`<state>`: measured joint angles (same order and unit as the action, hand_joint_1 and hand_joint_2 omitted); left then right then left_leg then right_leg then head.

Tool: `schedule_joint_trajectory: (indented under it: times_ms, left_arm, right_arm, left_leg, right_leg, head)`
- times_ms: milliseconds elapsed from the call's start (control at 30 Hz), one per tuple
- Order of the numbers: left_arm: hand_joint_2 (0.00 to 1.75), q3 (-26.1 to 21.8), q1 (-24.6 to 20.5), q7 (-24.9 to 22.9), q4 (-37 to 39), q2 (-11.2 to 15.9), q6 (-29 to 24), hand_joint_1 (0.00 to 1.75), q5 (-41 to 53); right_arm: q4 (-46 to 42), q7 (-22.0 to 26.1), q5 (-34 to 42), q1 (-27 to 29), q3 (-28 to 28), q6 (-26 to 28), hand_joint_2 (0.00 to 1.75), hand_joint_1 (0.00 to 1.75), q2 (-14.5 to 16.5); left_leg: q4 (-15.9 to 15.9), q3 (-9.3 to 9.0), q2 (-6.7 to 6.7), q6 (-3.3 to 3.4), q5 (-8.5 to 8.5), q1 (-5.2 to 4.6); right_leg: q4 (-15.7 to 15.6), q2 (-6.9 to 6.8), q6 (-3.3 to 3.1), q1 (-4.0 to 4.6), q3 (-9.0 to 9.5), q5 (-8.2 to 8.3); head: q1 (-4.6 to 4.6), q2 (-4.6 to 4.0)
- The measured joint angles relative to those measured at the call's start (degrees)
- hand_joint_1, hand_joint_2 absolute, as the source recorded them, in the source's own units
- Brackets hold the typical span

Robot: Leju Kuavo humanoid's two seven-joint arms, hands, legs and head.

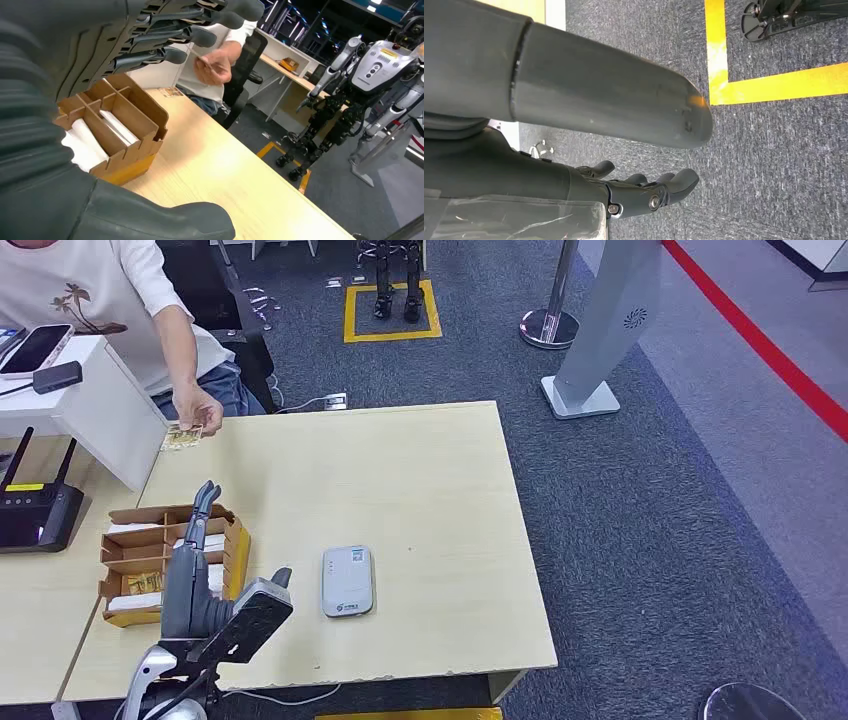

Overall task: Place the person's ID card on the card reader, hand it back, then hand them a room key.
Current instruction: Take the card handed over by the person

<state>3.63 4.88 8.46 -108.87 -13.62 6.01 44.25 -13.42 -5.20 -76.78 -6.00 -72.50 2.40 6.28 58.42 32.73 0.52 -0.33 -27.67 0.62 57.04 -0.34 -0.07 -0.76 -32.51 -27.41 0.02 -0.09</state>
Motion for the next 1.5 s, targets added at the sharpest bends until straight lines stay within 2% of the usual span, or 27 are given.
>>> schedule_joint_trajectory:
  times_ms: [367,467,567,700,767,867,900,967,1067,1233,1333,1500]
  left_arm:
    - [1.75,0.0,0.0,0.0,0.0,0.0,0.0,0.00,0.1]
    - [1.75,0.0,0.0,-0.6,0.0,0.0,-0.9,0.00,3.0]
    - [1.75,0.0,-0.7,-3.1,0.0,0.2,-4.6,0.00,14.3]
    - [1.75,0.1,-2.9,-9.6,-0.4,1.3,-8.4,0.00,36.5]
    - [1.75,1.4,-4.9,-17.1,-0.4,4.2,-7.4,0.00,42.3]
    - [1.75,7.1,-9.7,-32.1,0.6,12.8,-4.4,0.00,44.2]
    - [1.75,9.2,-11.4,-35.4,1.2,15.5,-3.6,0.00,44.2]
    - [1.75,12.9,-14.1,-38.7,2.5,19.8,-2.2,0.00,44.2]
    - [1.75,16.9,-16.7,-40.5,4.0,24.0,-0.7,0.00,44.2]
    - [1.75,20.6,-20.6,-40.8,6.2,28.1,1.3,0.00,44.2]
    - [1.75,21.6,-22.4,-40.3,7.8,29.3,2.2,0.00,44.2]
    - [1.75,21.7,-25.4,-38.2,10.7,29.5,3.5,0.00,44.2]
  right_arm:
    - [-0.1,-0.1,0.0,0.0,0.0,0.0,0.00,0.00,0.2]
    - [-0.1,-0.2,0.0,0.0,0.0,-0.1,0.00,0.00,0.3]
    - [-0.1,-0.4,0.0,0.0,0.1,-0.1,0.00,0.00,0.4]
    - [-0.1,-0.5,-0.3,0.0,0.6,0.0,0.00,0.00,0.6]
    - [-0.1,-0.5,-0.6,-0.1,1.0,-0.1,0.00,0.00,0.7]
    - [-0.1,-0.5,-0.9,-0.2,1.4,-0.1,0.00,0.00,0.8]
    - [-0.1,-0.5,-0.9,-0.2,1.5,-0.1,0.00,0.00,0.9]
    - [-0.2,-0.4,-1.0,-0.3,1.7,-0.1,0.00,0.00,0.9]
    - [-0.2,-0.3,-1.0,-0.3,2.0,-0.1,0.00,0.00,0.9]
    - [-0.2,-0.2,-1.0,-0.4,2.4,-0.6,0.00,0.00,0.9]
    - [-0.2,-0.1,-1.1,-0.4,2.5,-0.7,0.00,0.00,0.9]
    - [-0.2,0.1,-1.6,-0.4,2.8,-0.8,0.00,0.00,0.9]
  left_leg:
    - [0.0,0.00,0.00,0.00,0.00,0.00]
    - [0.0,0.00,0.00,0.00,0.00,0.00]
    - [0.0,-0.01,-0.01,0.00,0.00,0.00]
    - [0.0,-0.02,-0.02,-0.01,0.01,0.01]
    - [0.0,-0.04,-0.02,-0.03,0.03,0.02]
    - [0.0,-0.05,-0.04,-0.08,0.07,0.05]
    - [0.0,-0.05,-0.06,-0.10,0.09,0.06]
    - [0.0,-0.04,-0.07,-0.15,0.13,0.07]
    - [0.0,-0.03,0.01,-0.18,0.14,0.04]
    - [0.0,0.00,-0.03,-0.16,0.12,0.01]
    - [0.0,0.00,-0.02,-0.16,0.12,0.01]
    - [0.0,0.00,-0.03,-0.16,0.12,0.02]
  right_leg:
    - [0.0,0.00,0.00,0.00,0.00,0.00]
    - [0.0,0.00,0.00,0.00,0.00,0.00]
    - [0.0,-0.01,0.00,0.00,0.00,0.00]
    - [0.0,-0.02,0.00,0.00,0.00,0.00]
    - [0.0,-0.01,-0.01,0.01,-0.01,0.01]
    - [0.0,-0.03,-0.05,0.04,-0.02,0.04]
    - [0.0,-0.04,-0.06,0.04,-0.02,0.04]
    - [0.0,-0.04,-0.07,0.06,-0.02,0.04]
    - [0.0,0.05,-0.07,0.06,-0.03,0.05]
    - [0.0,0.01,-0.06,0.05,-0.05,0.06]
    - [0.0,0.02,-0.06,0.04,-0.05,0.06]
    - [0.0,0.02,-0.06,0.03,-0.05,0.06]
  head:
    - [0.00,0.00]
    - [0.00,0.00]
    - [0.01,0.00]
    - [0.01,0.00]
    - [0.02,0.00]
    - [-0.10,0.00]
    - [-0.14,0.00]
    - [-0.14,0.00]
    - [-0.05,0.00]
    - [-0.04,0.00]
    - [-0.04,0.00]
    - [-0.05,0.00]
